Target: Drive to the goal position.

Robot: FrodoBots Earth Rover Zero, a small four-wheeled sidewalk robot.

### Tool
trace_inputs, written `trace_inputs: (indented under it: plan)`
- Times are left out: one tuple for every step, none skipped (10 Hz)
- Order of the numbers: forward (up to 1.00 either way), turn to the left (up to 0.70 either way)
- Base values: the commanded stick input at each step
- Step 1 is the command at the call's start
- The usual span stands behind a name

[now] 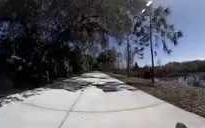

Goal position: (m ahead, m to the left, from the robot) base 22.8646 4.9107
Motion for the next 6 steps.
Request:
trace_inputs:
  plan:
    - [1.0, 0.0]
    - [1.0, 0.0]
    - [1.0, 0.0]
    - [1.0, 0.0]
    - [1.0, 0.0]
    - [1.0, 0.0]
